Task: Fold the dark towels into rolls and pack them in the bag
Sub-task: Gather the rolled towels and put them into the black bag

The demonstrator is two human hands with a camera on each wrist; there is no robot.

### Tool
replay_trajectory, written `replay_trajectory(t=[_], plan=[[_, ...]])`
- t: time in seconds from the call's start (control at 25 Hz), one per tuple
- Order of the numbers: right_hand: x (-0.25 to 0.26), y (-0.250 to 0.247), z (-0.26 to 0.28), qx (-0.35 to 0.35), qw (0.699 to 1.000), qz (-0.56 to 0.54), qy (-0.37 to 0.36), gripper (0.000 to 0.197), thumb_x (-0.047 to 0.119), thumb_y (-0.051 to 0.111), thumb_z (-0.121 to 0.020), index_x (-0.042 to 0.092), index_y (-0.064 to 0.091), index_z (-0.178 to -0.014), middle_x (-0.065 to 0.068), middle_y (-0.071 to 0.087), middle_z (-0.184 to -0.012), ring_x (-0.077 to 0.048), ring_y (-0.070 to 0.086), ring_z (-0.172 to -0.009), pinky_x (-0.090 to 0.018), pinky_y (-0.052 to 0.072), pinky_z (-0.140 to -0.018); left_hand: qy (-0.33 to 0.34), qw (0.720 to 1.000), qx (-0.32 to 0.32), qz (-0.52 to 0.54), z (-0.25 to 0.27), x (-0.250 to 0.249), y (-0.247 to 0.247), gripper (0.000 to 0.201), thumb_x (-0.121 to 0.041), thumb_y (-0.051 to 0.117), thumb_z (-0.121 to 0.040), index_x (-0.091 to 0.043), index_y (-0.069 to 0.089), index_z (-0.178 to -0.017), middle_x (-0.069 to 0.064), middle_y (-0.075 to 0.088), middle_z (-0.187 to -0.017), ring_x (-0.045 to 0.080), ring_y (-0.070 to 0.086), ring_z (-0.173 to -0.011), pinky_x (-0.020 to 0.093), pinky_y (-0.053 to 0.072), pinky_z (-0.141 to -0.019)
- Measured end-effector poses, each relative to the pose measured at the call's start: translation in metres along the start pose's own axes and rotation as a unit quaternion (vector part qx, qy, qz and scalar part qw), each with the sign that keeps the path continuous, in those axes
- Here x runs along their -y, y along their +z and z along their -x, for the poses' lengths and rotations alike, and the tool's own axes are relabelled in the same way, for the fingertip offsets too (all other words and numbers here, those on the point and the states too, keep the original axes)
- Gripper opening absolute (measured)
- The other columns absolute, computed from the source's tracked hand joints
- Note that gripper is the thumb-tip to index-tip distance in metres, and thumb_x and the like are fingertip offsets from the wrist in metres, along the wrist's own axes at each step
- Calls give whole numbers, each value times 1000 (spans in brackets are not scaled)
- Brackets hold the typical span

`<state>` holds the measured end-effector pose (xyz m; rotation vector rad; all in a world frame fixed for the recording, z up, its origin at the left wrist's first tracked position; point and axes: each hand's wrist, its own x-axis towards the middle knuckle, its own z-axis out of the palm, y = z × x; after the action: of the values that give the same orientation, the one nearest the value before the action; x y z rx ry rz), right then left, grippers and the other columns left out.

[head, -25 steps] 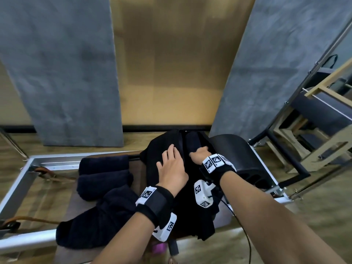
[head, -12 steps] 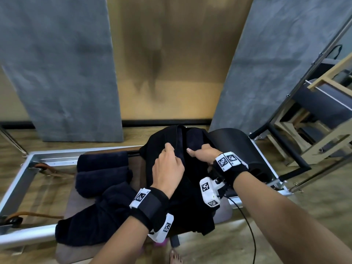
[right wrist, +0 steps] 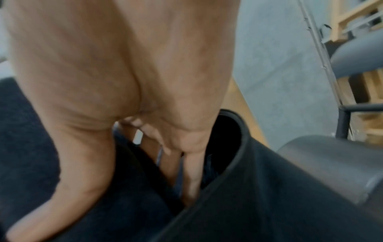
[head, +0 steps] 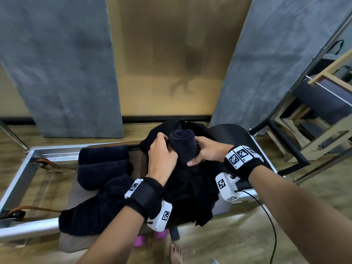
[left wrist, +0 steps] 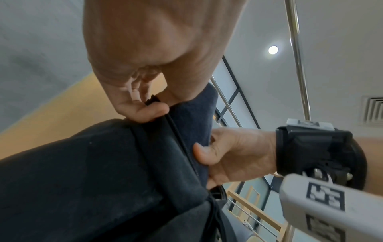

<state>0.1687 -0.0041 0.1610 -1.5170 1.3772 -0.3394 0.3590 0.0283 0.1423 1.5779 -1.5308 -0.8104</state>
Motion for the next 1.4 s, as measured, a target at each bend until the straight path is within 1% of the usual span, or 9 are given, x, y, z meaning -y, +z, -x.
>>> replay_trajectory(t=[0.2,0.32,0.48,0.6,0.76,0.96,1.08,1.32,1.4], plan=[[-7,2,0,117,978,169,19,31,0,86,-80,10,72,-105,-1,76,-104,-6,68,-95,-22,52,-93,-6,1000,-2,-2,-3,1,-1,10,-4,55,-99,-9,55,-107,13,66,-95,34,61,-95,49,49,-88],[0,5,-9,126,954,267,49,31,8,85,-82,7,73,-110,-12,77,-110,-23,71,-102,-31,55,-91,8,999,7,-31,3,1,1,10,-4,54,-100,-9,56,-108,11,65,-99,31,60,-98,45,47,-87],[8,11,-13,122,868,473,94,34,16,71,-89,12,71,-122,-13,74,-119,-29,70,-97,-23,49,-68,9,999,11,-43,0,-5,-1,12,-7,54,-100,-10,60,-111,13,65,-102,32,61,-98,46,49,-89],[8,23,-13,123,818,557,72,28,23,71,-88,18,71,-115,-2,73,-94,-18,62,-68,-26,43,-58,4,998,42,-56,3,-12,3,24,-11,57,-100,-9,64,-122,10,62,-112,30,61,-108,40,49,-94],[2,27,-9,130,834,528,96,45,19,72,-90,27,67,-133,4,68,-103,-10,53,-70,-23,39,-59,-13,993,92,-73,10,-14,7,37,-17,55,-103,-11,59,-139,7,55,-122,32,61,-110,38,47,-90],[11,26,-16,190,762,608,115,45,34,62,-98,18,61,-140,-4,72,-107,-27,68,-94,-30,56,-71,-7,964,168,-206,30,-8,7,38,-39,61,-100,-19,47,-128,0,35,-118,34,61,-107,40,41,-78],[25,21,-25,226,773,567,172,45,42,71,-90,18,69,-127,-2,75,-105,-21,73,-90,-28,52,-60,-2,947,206,-247,41,-5,13,48,-31,69,-95,-16,41,-130,3,31,-125,30,57,-111,39,43,-77],[38,17,-38,178,861,450,157,32,17,77,-84,-2,75,-110,-18,75,-93,-27,70,-78,-34,56,-74,25,947,211,-240,56,-1,22,72,-21,67,-94,-6,28,-152,10,28,-140,32,52,-120,41,52,-79],[33,21,-36,200,858,448,153,25,17,82,-74,0,78,-92,-20,76,-82,-35,76,-81,-43,61,-78,25,952,210,-223,56,1,20,73,-19,67,-93,-7,28,-153,10,28,-139,33,52,-120,42,54,-82]])
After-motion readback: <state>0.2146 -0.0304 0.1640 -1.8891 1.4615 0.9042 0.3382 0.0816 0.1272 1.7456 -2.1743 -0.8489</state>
